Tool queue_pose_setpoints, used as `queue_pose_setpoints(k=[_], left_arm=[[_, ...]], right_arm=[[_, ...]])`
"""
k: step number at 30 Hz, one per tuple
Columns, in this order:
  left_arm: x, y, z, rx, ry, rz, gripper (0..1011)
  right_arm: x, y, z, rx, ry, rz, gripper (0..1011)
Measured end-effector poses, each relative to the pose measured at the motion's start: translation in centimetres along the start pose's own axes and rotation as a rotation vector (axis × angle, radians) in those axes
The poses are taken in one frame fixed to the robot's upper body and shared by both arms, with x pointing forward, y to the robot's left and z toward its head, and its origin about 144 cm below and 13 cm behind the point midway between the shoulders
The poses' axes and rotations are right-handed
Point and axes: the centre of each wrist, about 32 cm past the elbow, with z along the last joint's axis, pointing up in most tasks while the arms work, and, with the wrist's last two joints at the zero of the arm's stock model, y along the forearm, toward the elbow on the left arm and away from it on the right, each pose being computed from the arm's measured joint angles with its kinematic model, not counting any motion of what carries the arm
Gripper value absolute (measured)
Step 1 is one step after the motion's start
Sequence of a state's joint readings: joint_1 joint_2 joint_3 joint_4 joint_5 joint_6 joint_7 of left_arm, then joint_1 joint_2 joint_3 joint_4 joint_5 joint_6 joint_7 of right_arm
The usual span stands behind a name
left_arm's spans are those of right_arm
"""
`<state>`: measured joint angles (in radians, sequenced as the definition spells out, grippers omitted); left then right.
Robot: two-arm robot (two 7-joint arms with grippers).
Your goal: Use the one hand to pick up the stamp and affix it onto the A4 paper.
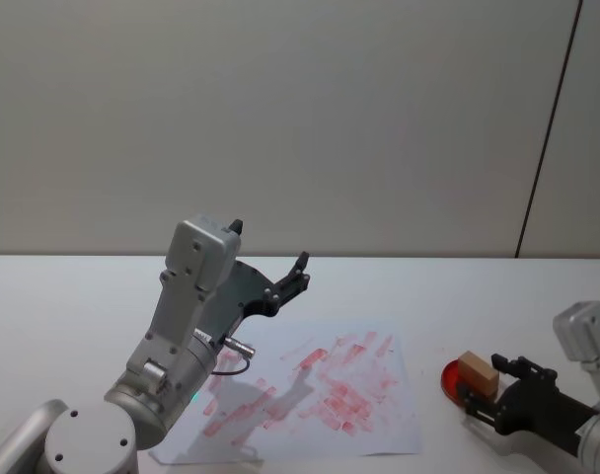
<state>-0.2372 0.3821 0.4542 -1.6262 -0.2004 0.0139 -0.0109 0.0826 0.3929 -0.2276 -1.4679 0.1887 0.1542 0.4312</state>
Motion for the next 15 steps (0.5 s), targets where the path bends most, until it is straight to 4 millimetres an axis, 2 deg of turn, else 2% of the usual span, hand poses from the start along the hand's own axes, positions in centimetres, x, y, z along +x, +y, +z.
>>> queue_pose_setpoints(k=[2,5,6,15], left_arm=[[0.0,0.0,0.0,0.0,0.0,0.0,1002],[0.0,0.0,0.0,0.0,0.0,0.0,1002],[0.0,0.0,0.0,0.0,0.0,0.0,1002],[0.0,0.0,0.0,0.0,0.0,0.0,1002]], right_arm=[[0.03,0.11,-0.1,-0.005,0.0,0.002,704],[0.08,0.27,-0.19,-0.01,0.0,0.005,564],[0.08,0.29,-0.22,-0.011,0.0,0.005,564],[0.07,0.48,-0.24,-0.001,-0.01,0.003,280]])
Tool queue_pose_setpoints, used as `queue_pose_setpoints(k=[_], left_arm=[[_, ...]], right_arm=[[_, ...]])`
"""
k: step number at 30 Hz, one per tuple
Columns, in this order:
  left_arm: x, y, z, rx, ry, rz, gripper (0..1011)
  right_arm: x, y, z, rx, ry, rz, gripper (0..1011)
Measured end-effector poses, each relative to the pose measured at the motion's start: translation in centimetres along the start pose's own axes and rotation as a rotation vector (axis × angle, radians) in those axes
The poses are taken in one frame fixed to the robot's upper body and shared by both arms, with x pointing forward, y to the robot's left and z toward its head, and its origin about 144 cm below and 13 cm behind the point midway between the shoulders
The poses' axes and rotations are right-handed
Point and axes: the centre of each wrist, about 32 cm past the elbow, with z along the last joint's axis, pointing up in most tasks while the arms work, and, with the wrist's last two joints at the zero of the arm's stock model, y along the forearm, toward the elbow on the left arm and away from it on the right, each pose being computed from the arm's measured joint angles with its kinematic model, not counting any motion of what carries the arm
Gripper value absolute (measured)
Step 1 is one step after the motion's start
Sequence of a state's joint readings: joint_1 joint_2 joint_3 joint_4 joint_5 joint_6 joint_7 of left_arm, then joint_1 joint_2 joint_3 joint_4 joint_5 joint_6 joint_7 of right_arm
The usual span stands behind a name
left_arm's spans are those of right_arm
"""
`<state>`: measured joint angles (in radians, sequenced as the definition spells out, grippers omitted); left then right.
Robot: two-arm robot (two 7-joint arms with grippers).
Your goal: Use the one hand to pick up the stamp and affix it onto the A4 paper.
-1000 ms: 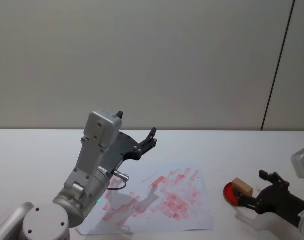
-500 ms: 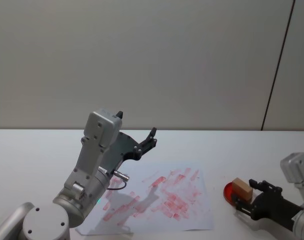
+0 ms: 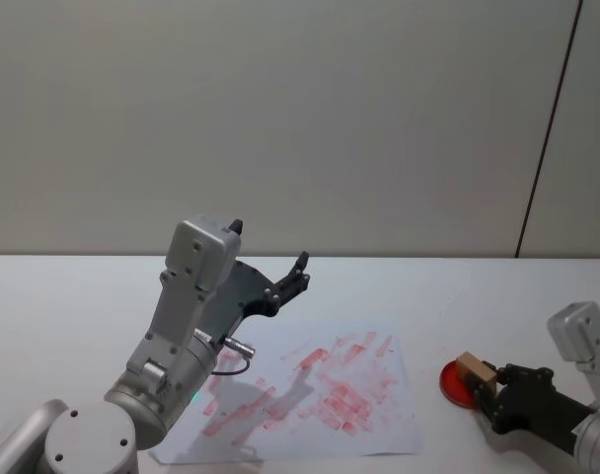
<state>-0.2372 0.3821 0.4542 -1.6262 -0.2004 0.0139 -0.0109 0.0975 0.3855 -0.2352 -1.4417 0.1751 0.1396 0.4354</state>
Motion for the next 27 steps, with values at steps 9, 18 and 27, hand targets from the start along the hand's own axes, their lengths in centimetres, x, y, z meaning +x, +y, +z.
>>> queue_pose_setpoints(k=[9,18,27], left_arm=[[0.0,0.0,0.0,0.0,0.0,0.0,1003],[0.0,0.0,0.0,0.0,0.0,0.0,1002],[0.0,0.0,0.0,0.0,0.0,0.0,1003]], right_arm=[[-0.4,0.1,0.5,0.056,-0.046,-0.012,216],[-1.4,0.2,1.4,0.1,-0.063,0.021,216],[-3.1,0.6,2.1,0.115,-0.042,0.094,216]])
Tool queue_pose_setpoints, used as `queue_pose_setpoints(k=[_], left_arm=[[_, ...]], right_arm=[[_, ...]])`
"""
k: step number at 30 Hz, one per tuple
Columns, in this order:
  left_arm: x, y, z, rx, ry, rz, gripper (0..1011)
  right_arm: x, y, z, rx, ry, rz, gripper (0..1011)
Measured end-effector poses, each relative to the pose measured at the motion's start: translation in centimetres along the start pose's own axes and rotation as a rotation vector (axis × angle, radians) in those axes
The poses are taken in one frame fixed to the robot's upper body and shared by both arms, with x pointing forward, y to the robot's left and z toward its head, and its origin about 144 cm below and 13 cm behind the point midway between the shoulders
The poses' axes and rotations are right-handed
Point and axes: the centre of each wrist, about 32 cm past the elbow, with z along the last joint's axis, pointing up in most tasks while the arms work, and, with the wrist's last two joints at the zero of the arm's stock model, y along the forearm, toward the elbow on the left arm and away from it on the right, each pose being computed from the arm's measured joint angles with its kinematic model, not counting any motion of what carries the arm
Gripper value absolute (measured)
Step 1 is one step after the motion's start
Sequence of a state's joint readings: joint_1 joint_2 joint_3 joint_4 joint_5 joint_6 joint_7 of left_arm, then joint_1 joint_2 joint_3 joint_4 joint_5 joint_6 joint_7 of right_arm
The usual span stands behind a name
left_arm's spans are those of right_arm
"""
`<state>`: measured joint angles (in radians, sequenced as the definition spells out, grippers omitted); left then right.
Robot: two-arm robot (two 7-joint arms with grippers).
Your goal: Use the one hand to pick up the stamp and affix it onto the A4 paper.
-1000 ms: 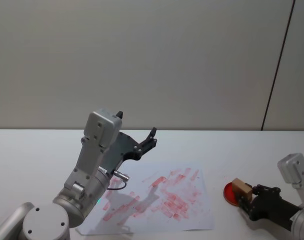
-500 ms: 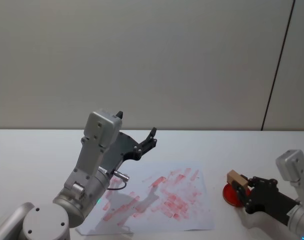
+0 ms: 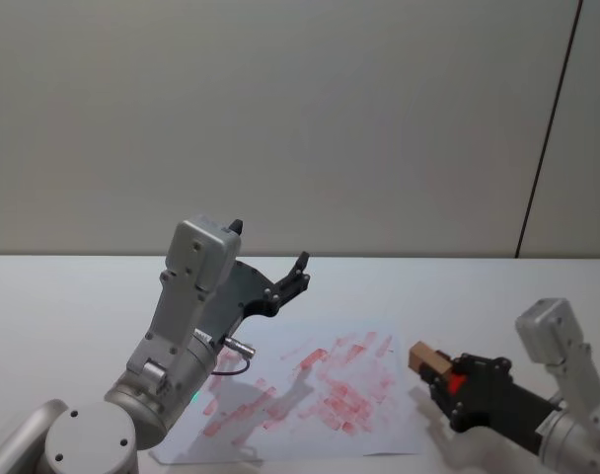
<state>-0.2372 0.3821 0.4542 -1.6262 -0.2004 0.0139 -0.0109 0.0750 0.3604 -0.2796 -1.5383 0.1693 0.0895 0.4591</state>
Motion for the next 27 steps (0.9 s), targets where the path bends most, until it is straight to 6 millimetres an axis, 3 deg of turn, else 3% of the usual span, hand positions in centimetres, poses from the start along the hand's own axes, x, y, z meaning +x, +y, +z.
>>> queue_pose_setpoints(k=[14,27], left_arm=[[0.0,0.0,0.0,0.0,0.0,0.0,1002],[0.0,0.0,0.0,0.0,0.0,0.0,1002]], right_arm=[[-1.9,0.2,-0.4,-0.003,0.017,0.086,216],[-2.5,0.4,-1.1,-0.048,0.012,0.106,216]])
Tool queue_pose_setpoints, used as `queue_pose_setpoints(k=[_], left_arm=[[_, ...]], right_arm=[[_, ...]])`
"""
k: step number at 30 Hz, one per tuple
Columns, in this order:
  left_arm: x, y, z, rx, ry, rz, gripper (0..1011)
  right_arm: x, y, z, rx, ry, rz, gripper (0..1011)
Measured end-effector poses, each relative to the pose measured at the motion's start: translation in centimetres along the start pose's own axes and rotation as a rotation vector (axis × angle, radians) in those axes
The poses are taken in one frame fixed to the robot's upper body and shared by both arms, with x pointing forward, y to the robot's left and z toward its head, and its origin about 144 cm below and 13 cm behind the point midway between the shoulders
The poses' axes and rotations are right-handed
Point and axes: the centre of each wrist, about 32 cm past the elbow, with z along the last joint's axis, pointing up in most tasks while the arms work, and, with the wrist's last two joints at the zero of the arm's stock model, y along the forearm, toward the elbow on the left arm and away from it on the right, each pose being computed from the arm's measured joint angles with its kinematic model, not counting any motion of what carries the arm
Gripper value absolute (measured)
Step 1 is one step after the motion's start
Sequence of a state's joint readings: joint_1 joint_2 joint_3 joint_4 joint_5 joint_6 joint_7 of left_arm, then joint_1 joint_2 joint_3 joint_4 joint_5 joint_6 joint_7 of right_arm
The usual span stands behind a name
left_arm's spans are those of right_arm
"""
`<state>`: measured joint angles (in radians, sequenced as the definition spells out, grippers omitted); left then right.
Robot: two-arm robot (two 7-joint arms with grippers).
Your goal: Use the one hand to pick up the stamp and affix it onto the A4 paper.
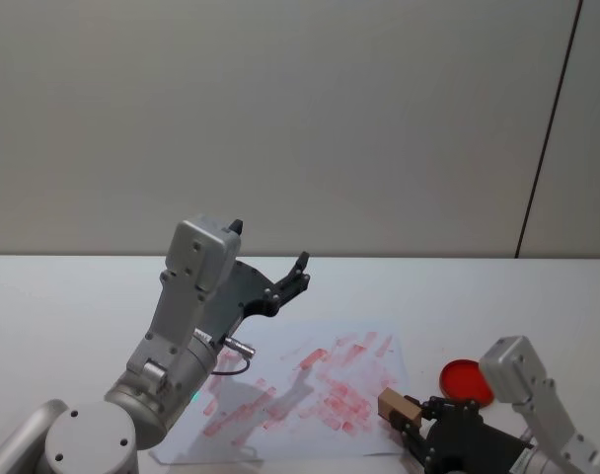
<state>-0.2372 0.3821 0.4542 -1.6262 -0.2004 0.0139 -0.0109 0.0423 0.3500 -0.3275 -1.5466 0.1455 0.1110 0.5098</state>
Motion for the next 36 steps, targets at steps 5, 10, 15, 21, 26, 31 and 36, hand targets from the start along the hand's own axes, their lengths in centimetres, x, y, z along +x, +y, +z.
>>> queue_pose_setpoints(k=[5,10,15,21,26,31,36], left_arm=[[0.0,0.0,0.0,0.0,0.0,0.0,1003],[0.0,0.0,0.0,0.0,0.0,0.0,1002],[0.0,0.0,0.0,0.0,0.0,0.0,1002],[0.0,0.0,0.0,0.0,0.0,0.0,1002],[0.0,0.0,0.0,0.0,0.0,0.0,1002],[0.0,0.0,0.0,0.0,0.0,0.0,1002],[0.0,0.0,0.0,0.0,0.0,0.0,1002]], right_arm=[[0.04,0.16,-0.38,-0.027,-0.004,-0.001,216],[0.11,0.29,-0.64,-0.052,-0.009,0.001,216],[0.18,0.38,-0.67,-0.062,-0.012,0.006,217],[0.3,0.47,-0.66,-0.08,-0.014,0.014,217],[0.37,0.5,-0.57,-0.093,-0.014,0.019,216],[0.4,0.48,-0.51,-0.097,-0.008,0.02,216],[0.38,0.34,-0.39,-0.085,0.011,0.016,216]])
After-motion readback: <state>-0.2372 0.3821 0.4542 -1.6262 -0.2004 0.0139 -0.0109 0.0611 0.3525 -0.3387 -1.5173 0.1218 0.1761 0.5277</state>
